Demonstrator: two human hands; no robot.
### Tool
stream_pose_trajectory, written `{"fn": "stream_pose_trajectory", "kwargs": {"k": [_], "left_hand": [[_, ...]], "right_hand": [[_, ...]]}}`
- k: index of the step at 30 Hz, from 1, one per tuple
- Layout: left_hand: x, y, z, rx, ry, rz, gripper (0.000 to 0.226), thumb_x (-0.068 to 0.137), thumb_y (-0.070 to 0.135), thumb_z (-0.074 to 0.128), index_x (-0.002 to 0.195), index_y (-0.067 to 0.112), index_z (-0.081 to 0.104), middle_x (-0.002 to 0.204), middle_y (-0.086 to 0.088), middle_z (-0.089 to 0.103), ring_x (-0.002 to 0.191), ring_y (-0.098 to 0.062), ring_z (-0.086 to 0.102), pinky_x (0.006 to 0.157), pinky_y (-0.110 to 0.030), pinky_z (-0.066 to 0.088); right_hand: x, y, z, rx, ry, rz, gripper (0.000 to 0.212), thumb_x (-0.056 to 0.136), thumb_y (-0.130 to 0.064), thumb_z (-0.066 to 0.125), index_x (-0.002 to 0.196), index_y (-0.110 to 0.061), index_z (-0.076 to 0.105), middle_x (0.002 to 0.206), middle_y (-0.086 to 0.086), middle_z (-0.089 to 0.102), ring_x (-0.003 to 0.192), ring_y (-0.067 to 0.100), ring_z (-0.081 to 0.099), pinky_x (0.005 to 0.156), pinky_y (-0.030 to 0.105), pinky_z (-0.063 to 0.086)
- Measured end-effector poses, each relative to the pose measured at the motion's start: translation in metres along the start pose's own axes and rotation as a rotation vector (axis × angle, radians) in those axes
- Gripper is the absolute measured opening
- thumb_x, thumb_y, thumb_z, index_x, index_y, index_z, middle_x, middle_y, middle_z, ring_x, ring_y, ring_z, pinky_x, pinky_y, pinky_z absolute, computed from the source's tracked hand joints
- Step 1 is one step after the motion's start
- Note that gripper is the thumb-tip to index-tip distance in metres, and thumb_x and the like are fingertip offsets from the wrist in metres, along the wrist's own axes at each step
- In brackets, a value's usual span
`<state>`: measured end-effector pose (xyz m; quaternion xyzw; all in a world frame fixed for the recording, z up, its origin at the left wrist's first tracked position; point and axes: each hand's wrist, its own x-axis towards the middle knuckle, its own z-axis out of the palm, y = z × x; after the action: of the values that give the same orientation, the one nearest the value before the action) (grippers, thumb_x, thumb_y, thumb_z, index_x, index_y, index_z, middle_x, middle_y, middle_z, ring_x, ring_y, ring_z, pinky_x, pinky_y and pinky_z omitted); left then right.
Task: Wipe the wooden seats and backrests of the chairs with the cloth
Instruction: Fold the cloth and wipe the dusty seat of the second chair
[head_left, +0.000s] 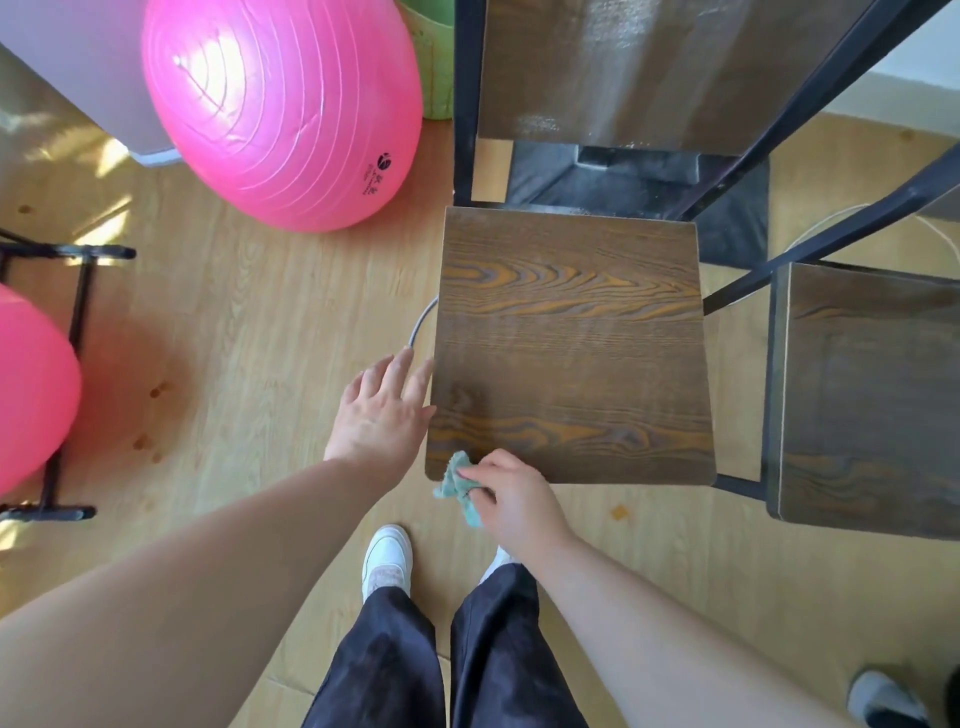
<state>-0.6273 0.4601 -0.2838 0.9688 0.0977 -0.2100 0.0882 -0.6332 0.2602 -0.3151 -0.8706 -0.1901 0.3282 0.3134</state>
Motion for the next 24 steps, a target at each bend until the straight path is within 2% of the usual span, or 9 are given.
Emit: {"fn": "stream_pose_trajectory", "kwargs": {"k": [5,9,11,14,15,17,20,22,24], "left_hand": [[0.031,0.049,-0.017,-0.018,-0.025,0.03,0.058,0.101,0.046,0.03,0.153,0.032,0.008,0.161,0.001,0.006,0.142,-0.025,0.02,0.112,-0.039,0.026],[0.062,0.095,-0.034,-0.135,-0.014,0.032,0.055,0.101,0.049,0.03,0.152,0.032,0.016,0.159,0.004,0.015,0.14,-0.025,0.024,0.112,-0.041,0.029],[0.075,0.115,-0.043,-0.233,-0.005,0.032,0.053,0.1,0.05,0.031,0.15,0.032,0.024,0.155,0.004,0.028,0.137,-0.025,0.029,0.11,-0.043,0.031],[0.09,0.138,-0.053,-0.337,-0.001,0.041,0.051,0.099,0.052,0.035,0.146,0.032,0.033,0.143,0.005,0.043,0.13,-0.023,0.037,0.107,-0.041,0.034],[0.094,0.143,-0.054,-0.359,-0.004,0.035,0.05,0.098,0.053,0.036,0.144,0.032,0.036,0.14,0.005,0.047,0.128,-0.023,0.039,0.106,-0.041,0.035],[0.102,0.148,-0.056,-0.401,-0.014,0.001,0.047,0.097,0.053,0.041,0.139,0.031,0.044,0.133,0.006,0.053,0.123,-0.023,0.044,0.103,-0.043,0.038],[0.108,0.149,-0.055,-0.486,0.022,-0.046,0.032,0.096,0.049,0.048,0.119,0.031,0.059,0.116,0.009,0.061,0.112,-0.019,0.051,0.097,-0.044,0.042],[0.109,0.146,-0.054,-0.547,0.051,-0.07,0.026,0.093,0.05,0.053,0.111,0.034,0.062,0.111,0.013,0.062,0.11,-0.015,0.052,0.097,-0.044,0.042],[0.109,0.142,-0.052,-0.582,0.018,-0.067,0.034,0.088,0.057,0.057,0.114,0.037,0.061,0.113,0.016,0.06,0.112,-0.012,0.052,0.1,-0.044,0.042]], "right_hand": [[0.026,0.012,-0.081,0.137,0.356,0.124,0.028,0.087,-0.013,0.066,0.113,-0.018,0.072,0.103,-0.01,0.065,0.09,0.005,0.061,0.078,0.006,0.041],[0.049,0.025,-0.141,0.136,0.497,0.148,0.025,0.085,-0.016,0.071,0.11,-0.017,0.072,0.104,-0.008,0.068,0.091,0.003,0.06,0.078,0.003,0.038],[0.057,0.031,-0.162,0.126,0.487,0.148,0.026,0.087,-0.021,0.07,0.112,-0.019,0.071,0.106,-0.009,0.068,0.092,0.001,0.058,0.079,0.006,0.043],[0.064,0.04,-0.182,0.133,0.451,0.121,0.027,0.088,-0.024,0.069,0.115,-0.021,0.07,0.109,-0.008,0.069,0.095,0.005,0.062,0.082,0.02,0.053],[0.066,0.042,-0.187,0.136,0.438,0.111,0.027,0.089,-0.023,0.068,0.115,-0.021,0.07,0.109,-0.008,0.069,0.095,0.005,0.062,0.083,0.02,0.054],[0.068,0.045,-0.193,0.144,0.408,0.099,0.027,0.089,-0.023,0.067,0.116,-0.022,0.071,0.11,-0.008,0.07,0.095,0.003,0.061,0.082,0.01,0.048],[0.07,0.05,-0.2,0.162,0.372,0.106,0.028,0.089,-0.024,0.066,0.117,-0.022,0.07,0.112,-0.01,0.07,0.096,-0.002,0.058,0.078,-0.001,0.037],[0.071,0.054,-0.203,0.177,0.343,0.097,0.029,0.09,-0.025,0.065,0.119,-0.023,0.07,0.114,-0.01,0.069,0.097,-0.003,0.058,0.082,0.004,0.042],[0.071,0.056,-0.204,0.176,0.306,0.078,0.03,0.091,-0.027,0.064,0.12,-0.024,0.069,0.115,-0.01,0.069,0.101,-0.001,0.06,0.087,0.013,0.048]]}}
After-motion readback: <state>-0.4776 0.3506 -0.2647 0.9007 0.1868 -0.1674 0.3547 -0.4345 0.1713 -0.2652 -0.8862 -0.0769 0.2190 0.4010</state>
